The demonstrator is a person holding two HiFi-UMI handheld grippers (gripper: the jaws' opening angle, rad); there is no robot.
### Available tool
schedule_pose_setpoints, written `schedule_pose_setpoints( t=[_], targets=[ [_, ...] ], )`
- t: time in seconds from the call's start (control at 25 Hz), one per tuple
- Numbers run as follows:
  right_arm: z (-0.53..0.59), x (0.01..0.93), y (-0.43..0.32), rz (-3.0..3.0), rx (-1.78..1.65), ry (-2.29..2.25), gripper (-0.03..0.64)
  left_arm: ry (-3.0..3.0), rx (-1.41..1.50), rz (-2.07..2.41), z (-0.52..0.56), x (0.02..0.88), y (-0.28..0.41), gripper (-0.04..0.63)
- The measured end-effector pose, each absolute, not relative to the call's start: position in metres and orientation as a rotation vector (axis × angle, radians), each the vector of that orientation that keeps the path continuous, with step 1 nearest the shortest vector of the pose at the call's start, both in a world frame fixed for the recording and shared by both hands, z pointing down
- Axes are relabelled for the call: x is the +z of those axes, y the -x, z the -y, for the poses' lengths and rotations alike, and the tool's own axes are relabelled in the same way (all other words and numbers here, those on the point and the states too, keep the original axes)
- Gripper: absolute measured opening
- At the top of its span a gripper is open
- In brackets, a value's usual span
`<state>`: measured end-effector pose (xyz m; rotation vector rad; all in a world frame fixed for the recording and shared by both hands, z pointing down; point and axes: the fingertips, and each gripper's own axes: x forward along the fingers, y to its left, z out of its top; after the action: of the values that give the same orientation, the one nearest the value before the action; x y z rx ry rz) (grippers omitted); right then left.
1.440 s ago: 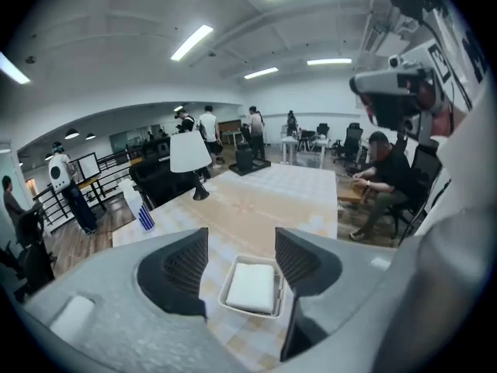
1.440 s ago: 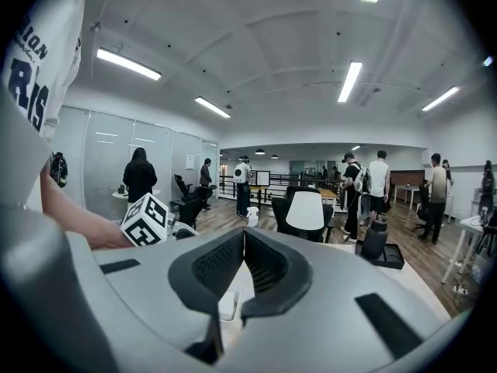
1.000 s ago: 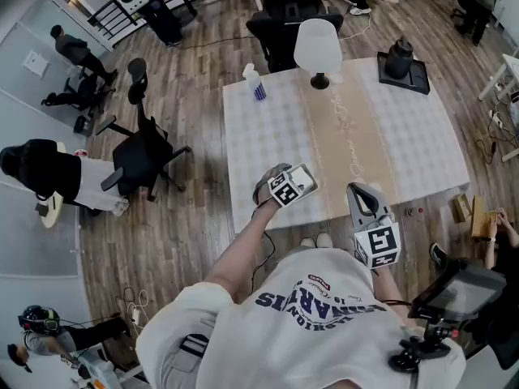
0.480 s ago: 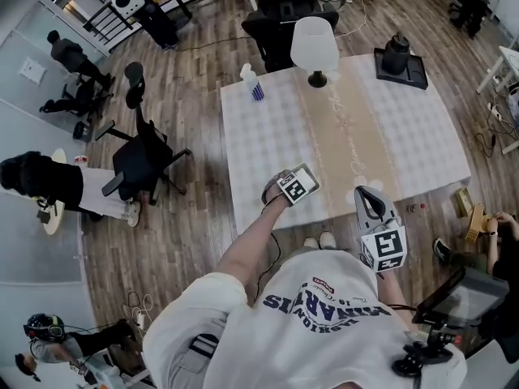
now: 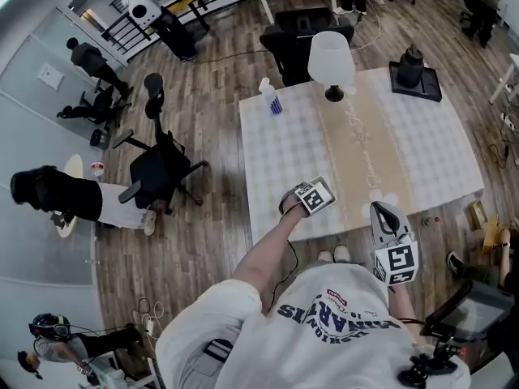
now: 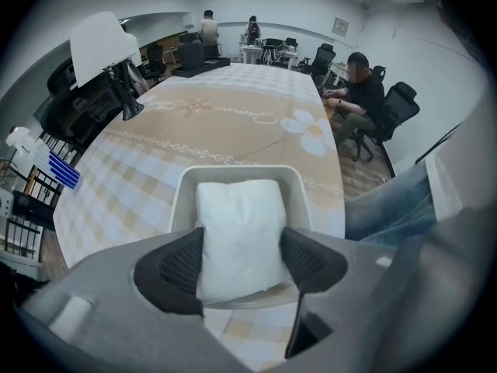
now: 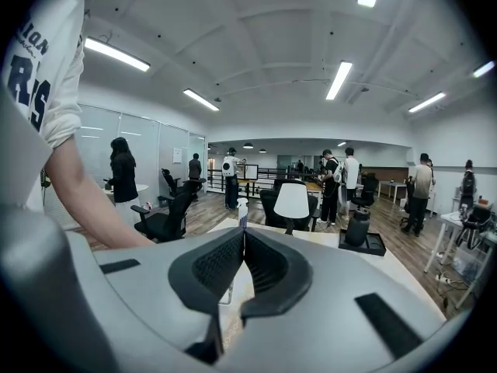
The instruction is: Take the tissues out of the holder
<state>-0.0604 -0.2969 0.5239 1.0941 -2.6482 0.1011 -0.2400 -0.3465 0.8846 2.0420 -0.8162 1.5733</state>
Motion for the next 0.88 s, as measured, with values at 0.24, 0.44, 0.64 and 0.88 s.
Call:
schedule_pose_setpoints(
  t=[0.24,0.44,0.64,0.88],
  targets=[
    [0.295,0.525,0.060,2.645,0.107,-1.095,0.008,-2.032,1.579,0.809,0.344,0.883,0.242,0.321],
    [0.298,0.525,0.059,2.651,0.108,-1.096,0.008,-2.025,1.575,0.800,0.345,0.883,0.242,0.313],
    [0.298,0.520,0.059,2.653,0.099,-1.100,0.008,-2.031,1.577,0.793,0.346,0.868,0.242,0.292],
    [0.297,0.520,0.062,2.659,0.093,-1.089,0.008,-2.059,1.561,0.823,0.349,0.838,0.246,0.291]
  ],
)
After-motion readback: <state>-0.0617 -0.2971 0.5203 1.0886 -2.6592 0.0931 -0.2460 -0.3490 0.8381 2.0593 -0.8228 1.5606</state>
